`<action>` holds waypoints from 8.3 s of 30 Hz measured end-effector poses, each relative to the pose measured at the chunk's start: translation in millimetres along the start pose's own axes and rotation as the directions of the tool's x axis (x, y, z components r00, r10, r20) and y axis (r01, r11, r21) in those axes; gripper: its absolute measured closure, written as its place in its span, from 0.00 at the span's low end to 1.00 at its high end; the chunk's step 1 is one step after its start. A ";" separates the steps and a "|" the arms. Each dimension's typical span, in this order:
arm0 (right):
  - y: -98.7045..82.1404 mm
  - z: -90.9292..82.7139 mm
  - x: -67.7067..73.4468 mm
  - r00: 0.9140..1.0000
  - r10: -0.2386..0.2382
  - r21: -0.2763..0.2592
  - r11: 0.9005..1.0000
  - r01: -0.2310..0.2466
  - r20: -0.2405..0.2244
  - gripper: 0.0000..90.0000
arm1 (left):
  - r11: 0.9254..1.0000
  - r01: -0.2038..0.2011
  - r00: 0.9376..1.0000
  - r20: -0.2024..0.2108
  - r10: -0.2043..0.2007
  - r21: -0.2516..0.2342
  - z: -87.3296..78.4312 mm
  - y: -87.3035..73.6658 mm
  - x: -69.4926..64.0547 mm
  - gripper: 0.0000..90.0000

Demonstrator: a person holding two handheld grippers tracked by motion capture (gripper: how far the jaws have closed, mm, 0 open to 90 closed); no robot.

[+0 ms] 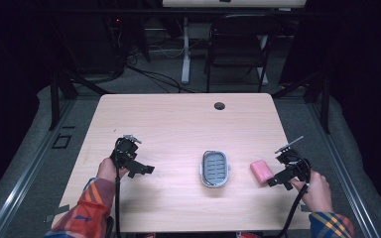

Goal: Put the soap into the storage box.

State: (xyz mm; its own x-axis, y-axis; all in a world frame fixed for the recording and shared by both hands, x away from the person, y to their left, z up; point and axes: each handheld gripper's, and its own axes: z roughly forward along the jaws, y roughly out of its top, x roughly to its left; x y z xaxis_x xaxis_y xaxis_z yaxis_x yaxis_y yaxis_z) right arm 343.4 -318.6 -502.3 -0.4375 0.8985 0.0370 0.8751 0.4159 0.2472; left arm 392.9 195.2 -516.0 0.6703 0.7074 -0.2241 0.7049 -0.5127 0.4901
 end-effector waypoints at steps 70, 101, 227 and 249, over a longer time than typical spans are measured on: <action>58.5 45.8 13.4 0.993 0.112 0.107 0.988 -0.114 0.029 0.41 | 1.000 -0.001 1.000 -0.010 0.001 0.016 1.0 -0.1 -0.2 0.00; 61.1 13.1 28.0 0.997 0.077 0.086 0.993 -0.077 0.001 0.41 | 1.000 0.007 1.000 -0.004 -0.007 0.009 0.1 -1.1 0.1 0.00; 159.5 23.8 132.9 0.992 -0.120 0.248 0.960 0.127 -0.043 0.41 | 1.000 -0.001 1.000 0.003 0.001 0.016 1.9 0.8 -0.2 0.00; 155.2 37.2 135.7 0.998 -0.020 0.226 0.974 0.034 -0.064 0.40 | 1.000 -0.005 1.000 0.003 0.005 0.018 1.9 0.9 -0.1 0.00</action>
State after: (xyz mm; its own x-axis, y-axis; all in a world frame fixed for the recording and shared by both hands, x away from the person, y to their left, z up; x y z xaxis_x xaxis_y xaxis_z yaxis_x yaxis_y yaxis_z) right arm 427.6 -126.9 -494.9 -0.4676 0.8789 0.0939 0.8836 0.4676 0.0232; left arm 393.9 193.8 -517.1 0.6745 0.7035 -0.2240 0.7056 -0.5251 0.4758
